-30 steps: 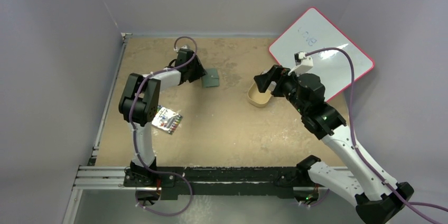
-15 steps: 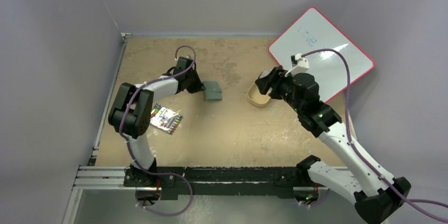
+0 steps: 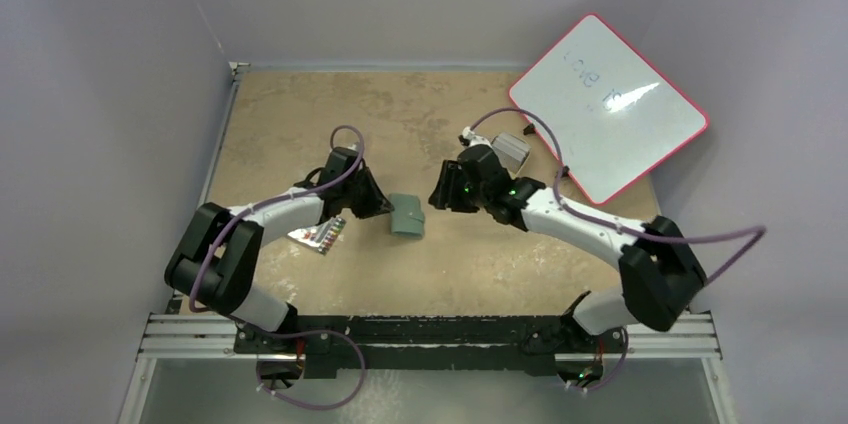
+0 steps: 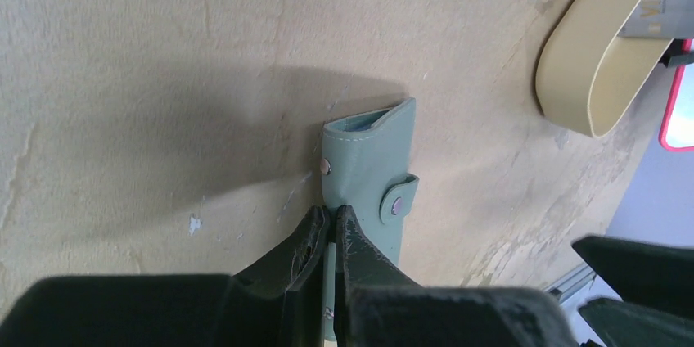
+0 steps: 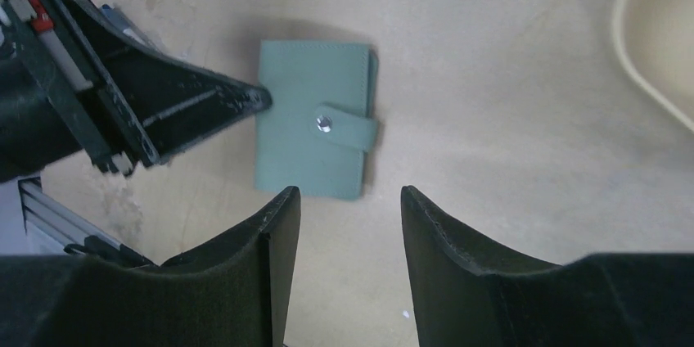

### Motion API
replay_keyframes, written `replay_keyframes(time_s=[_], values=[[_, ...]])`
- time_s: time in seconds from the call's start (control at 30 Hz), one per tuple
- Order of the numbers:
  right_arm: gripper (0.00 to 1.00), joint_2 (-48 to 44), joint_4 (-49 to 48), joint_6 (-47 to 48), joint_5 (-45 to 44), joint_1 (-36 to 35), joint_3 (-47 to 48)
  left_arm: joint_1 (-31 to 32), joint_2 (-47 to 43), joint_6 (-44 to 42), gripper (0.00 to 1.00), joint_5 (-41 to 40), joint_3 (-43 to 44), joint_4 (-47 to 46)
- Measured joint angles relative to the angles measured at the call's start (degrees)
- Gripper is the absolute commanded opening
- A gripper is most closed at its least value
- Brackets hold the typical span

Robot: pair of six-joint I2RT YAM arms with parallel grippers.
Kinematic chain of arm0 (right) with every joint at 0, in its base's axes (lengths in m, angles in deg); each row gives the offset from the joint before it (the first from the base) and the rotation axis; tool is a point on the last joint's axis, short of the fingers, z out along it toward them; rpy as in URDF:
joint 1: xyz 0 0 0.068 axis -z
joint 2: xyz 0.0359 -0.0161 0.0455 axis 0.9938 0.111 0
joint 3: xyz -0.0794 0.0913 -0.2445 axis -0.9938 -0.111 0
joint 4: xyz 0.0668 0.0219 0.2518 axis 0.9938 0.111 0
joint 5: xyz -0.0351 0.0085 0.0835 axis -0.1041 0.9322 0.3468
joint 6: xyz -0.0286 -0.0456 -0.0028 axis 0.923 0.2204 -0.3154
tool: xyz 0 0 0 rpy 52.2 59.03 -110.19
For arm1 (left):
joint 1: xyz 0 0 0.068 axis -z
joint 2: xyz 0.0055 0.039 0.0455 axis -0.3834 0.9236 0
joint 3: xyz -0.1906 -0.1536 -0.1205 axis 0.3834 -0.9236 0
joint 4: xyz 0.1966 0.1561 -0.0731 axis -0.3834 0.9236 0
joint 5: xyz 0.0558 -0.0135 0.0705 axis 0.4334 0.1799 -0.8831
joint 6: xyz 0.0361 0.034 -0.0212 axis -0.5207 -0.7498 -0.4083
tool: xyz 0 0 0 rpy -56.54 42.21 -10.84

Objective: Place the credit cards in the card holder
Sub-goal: Move the card holder to the center of the board, then open the card holder at the center of the board.

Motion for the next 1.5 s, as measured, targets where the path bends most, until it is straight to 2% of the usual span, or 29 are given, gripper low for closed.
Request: replay_keyframes(time_s=[0.27, 0.7, 1.13, 1.5], values=[[0.50, 14.71, -5.40, -2.36, 0.85, -3.61, 7.74, 0.76, -1.03, 2.23, 0.00, 1.25, -4.00, -2.91], [0.47, 24.33, -4.87, -4.20, -0.74, -6.25, 11.06, 1.66, -3.48, 3.91, 0.00, 1.05, -6.91, -5.57], [0.47, 26.32, -3.23, -4.61, -5.29, -8.96, 12.85, 2.34, -3.74, 3.69, 0.00, -1.88, -7.74, -5.68], [0.49, 21.73, 3.67, -5.42, -6.69, -10.01, 13.51, 2.69, -7.13, 3.61, 0.00, -4.85, -8.70, -5.07]])
